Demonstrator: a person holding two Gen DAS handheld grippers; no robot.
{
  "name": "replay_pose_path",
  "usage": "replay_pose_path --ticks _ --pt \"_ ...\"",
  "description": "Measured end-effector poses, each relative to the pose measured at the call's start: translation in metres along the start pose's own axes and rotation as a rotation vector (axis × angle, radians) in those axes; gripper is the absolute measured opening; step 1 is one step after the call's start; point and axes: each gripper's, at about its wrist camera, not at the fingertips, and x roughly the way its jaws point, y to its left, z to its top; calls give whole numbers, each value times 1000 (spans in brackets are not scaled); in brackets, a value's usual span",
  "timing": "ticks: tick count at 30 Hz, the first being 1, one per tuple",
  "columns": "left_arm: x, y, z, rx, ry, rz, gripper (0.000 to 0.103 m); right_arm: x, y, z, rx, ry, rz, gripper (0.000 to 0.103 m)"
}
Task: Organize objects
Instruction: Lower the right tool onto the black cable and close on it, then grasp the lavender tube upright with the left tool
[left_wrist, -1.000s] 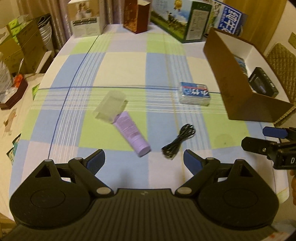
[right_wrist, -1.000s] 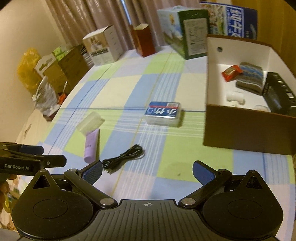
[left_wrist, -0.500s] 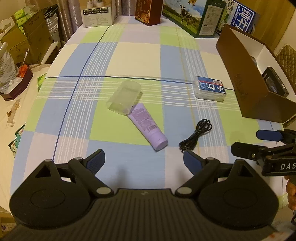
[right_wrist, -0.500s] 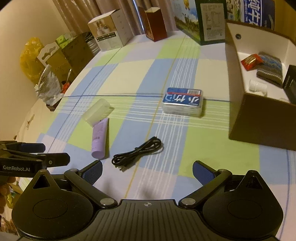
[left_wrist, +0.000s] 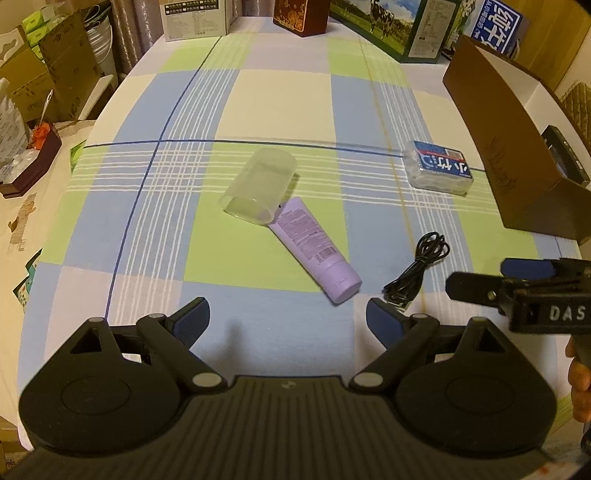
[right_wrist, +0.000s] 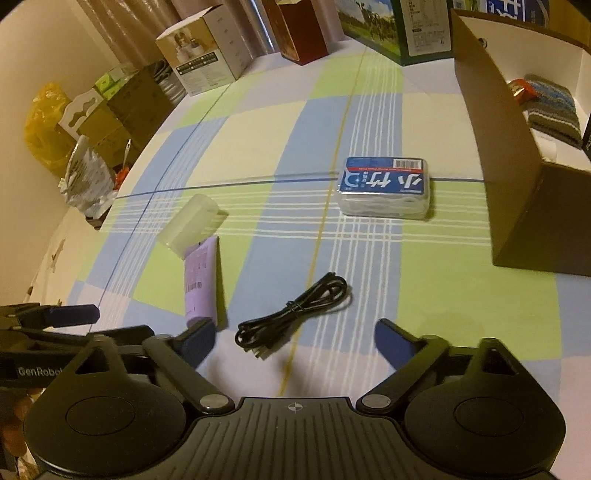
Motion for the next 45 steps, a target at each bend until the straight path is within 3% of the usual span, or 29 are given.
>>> replay_pose_path --ticks 10,17,21,26,37,45 --pt "20 6 8 28 21 -10 89 28 1 5 80 11 -20 48" --pt "32 9 17 29 32 -7 89 42 2 9 81 21 -36 39" --pt "38 8 22 32 36 -13 89 47 7 8 8 16 -68 32" --pt "43 2 27 39 35 -25 88 48 10 4 -143 4 -131 14" --pt "62 -17 33 19 46 -65 80 30 -30 -2 -161 -23 -177 13" --pt "81 -41 36 64 30 10 54 18 -50 -11 -180 -35 -174 13"
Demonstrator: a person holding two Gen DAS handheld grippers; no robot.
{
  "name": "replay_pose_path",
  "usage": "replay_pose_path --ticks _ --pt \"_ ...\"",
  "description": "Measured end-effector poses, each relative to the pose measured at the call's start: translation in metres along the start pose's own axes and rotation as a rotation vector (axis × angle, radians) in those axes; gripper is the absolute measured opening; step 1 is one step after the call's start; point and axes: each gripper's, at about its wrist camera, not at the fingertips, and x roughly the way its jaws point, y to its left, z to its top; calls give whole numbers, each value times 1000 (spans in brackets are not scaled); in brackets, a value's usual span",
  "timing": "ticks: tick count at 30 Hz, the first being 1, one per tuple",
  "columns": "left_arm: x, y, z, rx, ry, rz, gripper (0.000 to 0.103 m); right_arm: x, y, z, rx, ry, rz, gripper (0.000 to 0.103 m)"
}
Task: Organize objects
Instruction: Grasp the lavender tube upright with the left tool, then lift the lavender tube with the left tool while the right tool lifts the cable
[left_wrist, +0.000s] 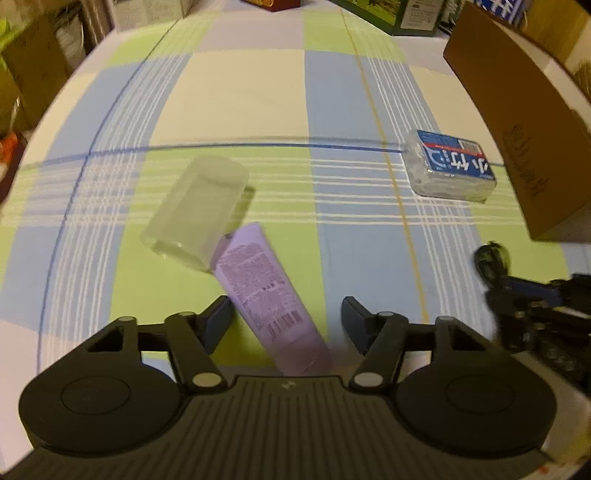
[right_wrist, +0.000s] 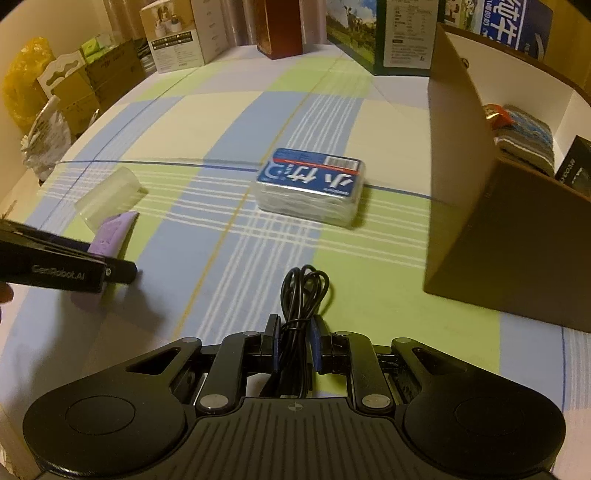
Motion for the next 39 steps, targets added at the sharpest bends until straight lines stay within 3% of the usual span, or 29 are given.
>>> replay_pose_path --ticks 3,6,21,25,27,34,37,39 --pt "-1 -4 -1 30 -19 13 38 -4 -7 -5 -2 -2 2 13" --pt "-3 -8 -4 47 -29 8 29 -10 -13 -10 -14 -1 5 13" --pt "-35 -40 -59 153 -6 -79 28 -39 -36 -44 -59 37 11 14" --pt "-35 -44 -59 138 -1 -65 32 -41 -36 -47 -56 30 -8 34" --pt "-35 -47 -58 134 1 -59 34 -42 -36 -49 -60 24 -14 36" --pt "-34 -54 -57 133 -9 -44 32 -40 -32 -50 -82 -9 -34 34" --pt "-34 -57 -55 136 -14 -44 29 -39 -26 -50 -106 -27 -29 12" --pt "-33 -59 -55 139 -19 -46 28 -38 -24 -49 -105 -27 -35 12"
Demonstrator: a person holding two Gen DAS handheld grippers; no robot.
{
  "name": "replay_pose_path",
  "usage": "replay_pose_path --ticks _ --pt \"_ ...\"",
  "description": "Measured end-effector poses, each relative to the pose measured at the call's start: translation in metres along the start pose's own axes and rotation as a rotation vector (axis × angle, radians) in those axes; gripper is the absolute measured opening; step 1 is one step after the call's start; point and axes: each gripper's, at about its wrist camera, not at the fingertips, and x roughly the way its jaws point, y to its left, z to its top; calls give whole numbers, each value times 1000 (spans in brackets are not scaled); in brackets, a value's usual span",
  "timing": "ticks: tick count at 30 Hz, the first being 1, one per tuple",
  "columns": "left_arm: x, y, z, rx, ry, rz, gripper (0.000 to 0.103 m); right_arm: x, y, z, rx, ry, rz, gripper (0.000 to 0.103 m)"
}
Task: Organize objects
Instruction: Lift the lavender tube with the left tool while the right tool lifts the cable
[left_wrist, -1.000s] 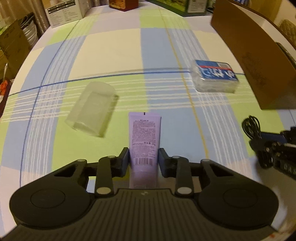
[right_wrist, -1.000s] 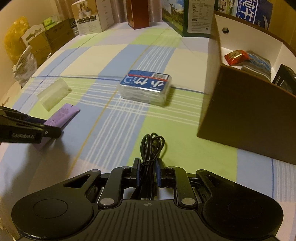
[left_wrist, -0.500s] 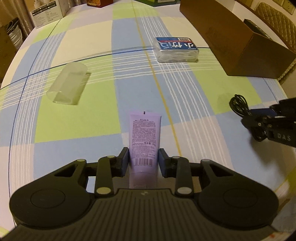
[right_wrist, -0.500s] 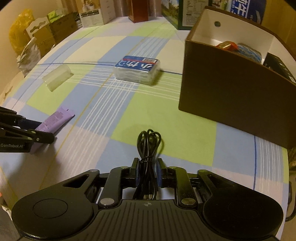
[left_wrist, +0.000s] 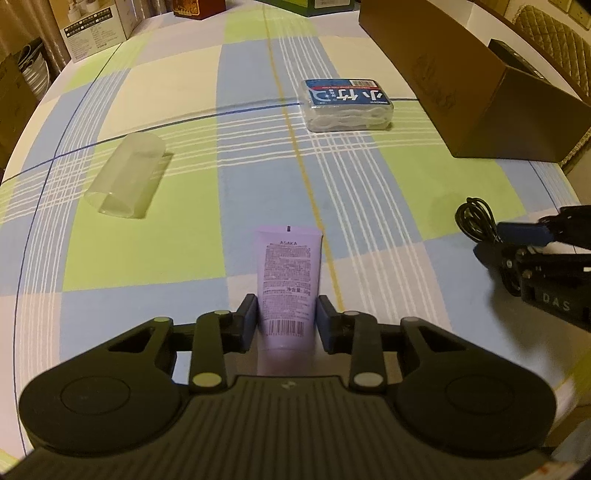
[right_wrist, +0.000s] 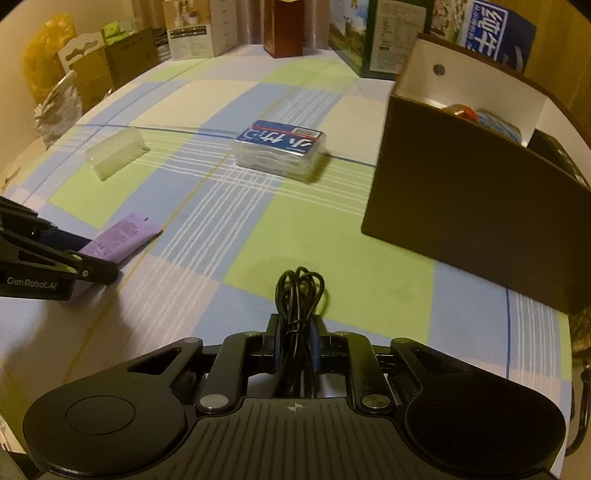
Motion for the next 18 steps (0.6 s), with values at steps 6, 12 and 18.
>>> replay_pose_path --ticks 6,12,18 --pt "0 3 -1 -12 4 -28 28 -5 -4 1 68 5 41 12" --pt "-4 7 -2 -20 5 -31 28 -9 -2 3 89 -3 59 12" --pt "-10 9 2 -13 -10 -34 28 -12 -1 6 102 -12 64 11"
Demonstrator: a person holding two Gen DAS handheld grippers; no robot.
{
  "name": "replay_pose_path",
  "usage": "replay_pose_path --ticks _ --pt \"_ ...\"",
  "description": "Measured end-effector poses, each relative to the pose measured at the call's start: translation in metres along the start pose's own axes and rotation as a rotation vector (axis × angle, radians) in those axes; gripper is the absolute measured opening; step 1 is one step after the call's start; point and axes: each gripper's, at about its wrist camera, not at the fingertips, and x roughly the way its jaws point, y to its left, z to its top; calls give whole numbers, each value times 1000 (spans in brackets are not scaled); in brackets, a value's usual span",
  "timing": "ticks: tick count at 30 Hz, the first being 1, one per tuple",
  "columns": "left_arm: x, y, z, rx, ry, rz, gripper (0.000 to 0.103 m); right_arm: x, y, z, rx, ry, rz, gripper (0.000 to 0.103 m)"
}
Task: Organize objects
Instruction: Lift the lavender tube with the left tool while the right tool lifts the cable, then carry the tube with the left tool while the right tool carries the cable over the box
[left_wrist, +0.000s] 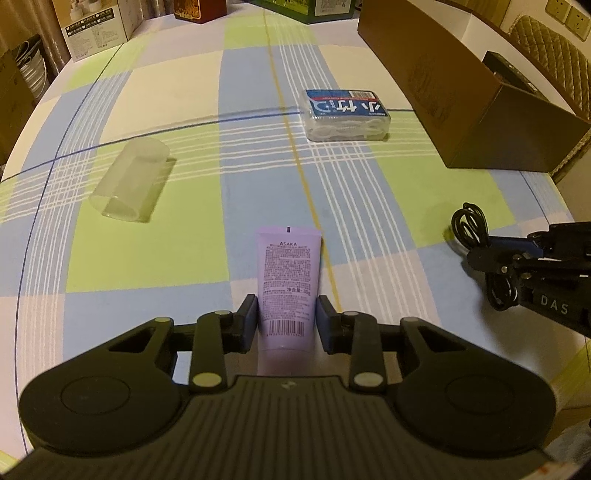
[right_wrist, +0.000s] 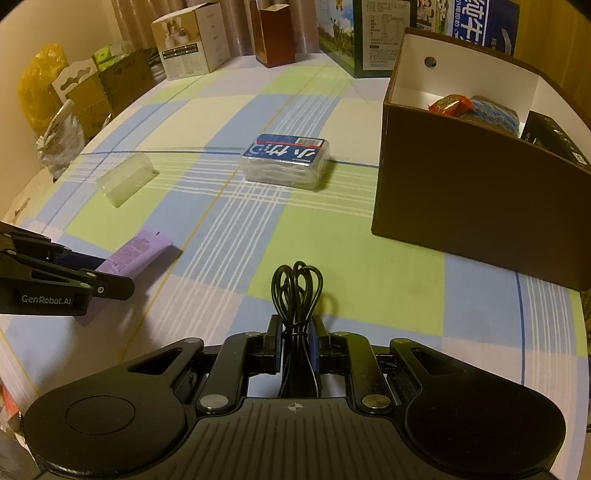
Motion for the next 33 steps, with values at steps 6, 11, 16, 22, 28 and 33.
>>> replay_pose_path --ticks 6,11,16,22,28,33 --pt "-4 1 2 4 -10 -4 28 -4 0 2 11 -12 2 11" --pt "-9 0 4 5 -24 -9 28 -10 -3 7 32 -31 17 11" --pt "-17 -3 9 9 -45 -15 28 -18 -4 12 51 -59 36 11" --pt "-26 -8 16 16 -75 -25 28 -30 -6 19 65 -100 48 11" --pt "-35 -17 25 28 -110 -34 28 -40 -10 26 81 -135 59 11" --pt "-42 -24 34 37 -138 -44 28 -51 -16 31 93 -165 64 11"
